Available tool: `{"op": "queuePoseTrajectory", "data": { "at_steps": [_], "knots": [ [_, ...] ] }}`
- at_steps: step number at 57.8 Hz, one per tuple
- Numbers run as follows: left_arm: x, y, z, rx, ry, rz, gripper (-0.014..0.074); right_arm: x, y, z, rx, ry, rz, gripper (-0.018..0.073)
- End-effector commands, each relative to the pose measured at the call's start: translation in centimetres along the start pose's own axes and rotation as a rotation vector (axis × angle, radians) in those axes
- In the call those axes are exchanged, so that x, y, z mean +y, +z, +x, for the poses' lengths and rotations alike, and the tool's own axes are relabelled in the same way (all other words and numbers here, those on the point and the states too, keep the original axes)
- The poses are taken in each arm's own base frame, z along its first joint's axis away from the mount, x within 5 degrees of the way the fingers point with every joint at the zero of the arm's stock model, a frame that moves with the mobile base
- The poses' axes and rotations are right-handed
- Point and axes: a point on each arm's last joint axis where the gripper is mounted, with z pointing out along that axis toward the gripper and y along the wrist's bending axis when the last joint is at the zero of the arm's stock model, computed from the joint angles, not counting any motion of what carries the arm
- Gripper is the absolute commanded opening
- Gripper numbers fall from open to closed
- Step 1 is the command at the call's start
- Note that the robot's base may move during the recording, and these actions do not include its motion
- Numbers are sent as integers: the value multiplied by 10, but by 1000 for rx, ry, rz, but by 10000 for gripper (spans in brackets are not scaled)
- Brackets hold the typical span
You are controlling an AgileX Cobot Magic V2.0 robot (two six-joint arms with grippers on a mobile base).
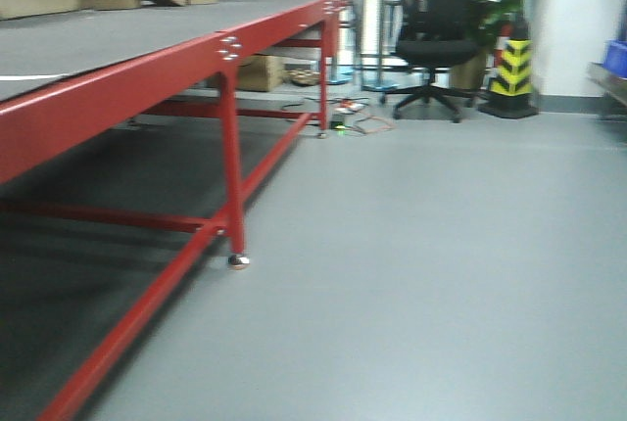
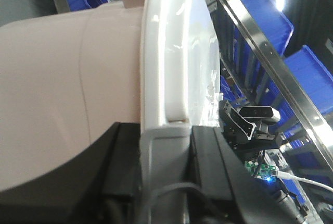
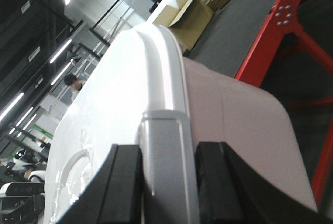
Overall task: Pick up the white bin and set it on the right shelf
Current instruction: 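Hold the bin raised while the base turns away from the workbench, then hold the bin while the base drives to the shelving rack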
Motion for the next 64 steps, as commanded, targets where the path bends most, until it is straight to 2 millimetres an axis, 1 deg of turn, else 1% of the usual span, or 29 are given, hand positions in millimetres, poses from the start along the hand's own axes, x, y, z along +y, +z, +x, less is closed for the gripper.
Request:
{"op": "queuePoseTrajectory", "data": {
  "at_steps": [1,64],
  "knots": [
    [-49,-5,9,82,52,243,-126,28,-6,-6,-37,6,-111,60],
    [-49,-5,9,82,52,243,-126,28,-6,-6,-37,6,-111,60]
  ]
}}
